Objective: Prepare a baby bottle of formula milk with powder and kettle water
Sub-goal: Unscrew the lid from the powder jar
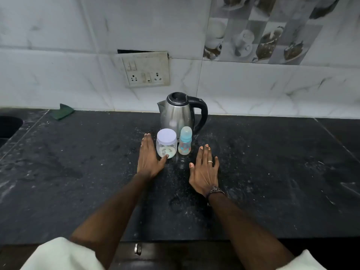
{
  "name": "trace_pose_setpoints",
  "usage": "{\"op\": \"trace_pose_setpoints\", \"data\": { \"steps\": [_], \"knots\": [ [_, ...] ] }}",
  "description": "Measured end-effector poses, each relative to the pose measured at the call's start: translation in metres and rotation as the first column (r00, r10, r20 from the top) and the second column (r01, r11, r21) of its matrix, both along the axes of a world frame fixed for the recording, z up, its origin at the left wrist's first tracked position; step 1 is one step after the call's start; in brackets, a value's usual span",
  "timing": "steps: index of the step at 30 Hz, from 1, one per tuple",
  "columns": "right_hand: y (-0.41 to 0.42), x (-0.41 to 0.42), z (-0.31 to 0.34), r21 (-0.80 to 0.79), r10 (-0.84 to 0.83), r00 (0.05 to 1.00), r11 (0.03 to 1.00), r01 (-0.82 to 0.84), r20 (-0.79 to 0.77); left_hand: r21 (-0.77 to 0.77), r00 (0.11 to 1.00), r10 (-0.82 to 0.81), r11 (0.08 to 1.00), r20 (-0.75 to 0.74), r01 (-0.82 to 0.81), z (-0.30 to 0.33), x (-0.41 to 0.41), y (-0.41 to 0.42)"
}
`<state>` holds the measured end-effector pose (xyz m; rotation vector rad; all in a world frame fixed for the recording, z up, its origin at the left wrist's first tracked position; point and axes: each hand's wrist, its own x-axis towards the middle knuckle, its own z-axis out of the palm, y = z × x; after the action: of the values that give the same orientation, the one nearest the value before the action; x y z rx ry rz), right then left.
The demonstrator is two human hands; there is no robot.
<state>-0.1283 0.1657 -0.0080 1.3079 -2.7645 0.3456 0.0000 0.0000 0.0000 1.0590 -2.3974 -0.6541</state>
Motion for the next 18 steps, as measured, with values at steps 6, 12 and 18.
{"op": "trace_pose_setpoints", "data": {
  "steps": [6,12,18],
  "knots": [
    [0.002,-0.006,0.001,0.006,-0.015,0.999,1.000,0.015,0.029,0.354,0.976,0.180,0.927,-0.126,-0.126,0.011,-0.025,-0.005],
    [0.006,-0.012,0.004,0.000,-0.019,0.998,1.000,0.019,0.054,0.411,0.960,0.218,0.903,-0.176,-0.129,0.008,-0.042,-0.014],
    [0.011,-0.018,0.006,-0.018,-0.037,0.996,0.999,0.038,0.083,0.374,0.951,0.226,0.917,-0.211,-0.135,0.008,-0.045,-0.012]
  ]
}}
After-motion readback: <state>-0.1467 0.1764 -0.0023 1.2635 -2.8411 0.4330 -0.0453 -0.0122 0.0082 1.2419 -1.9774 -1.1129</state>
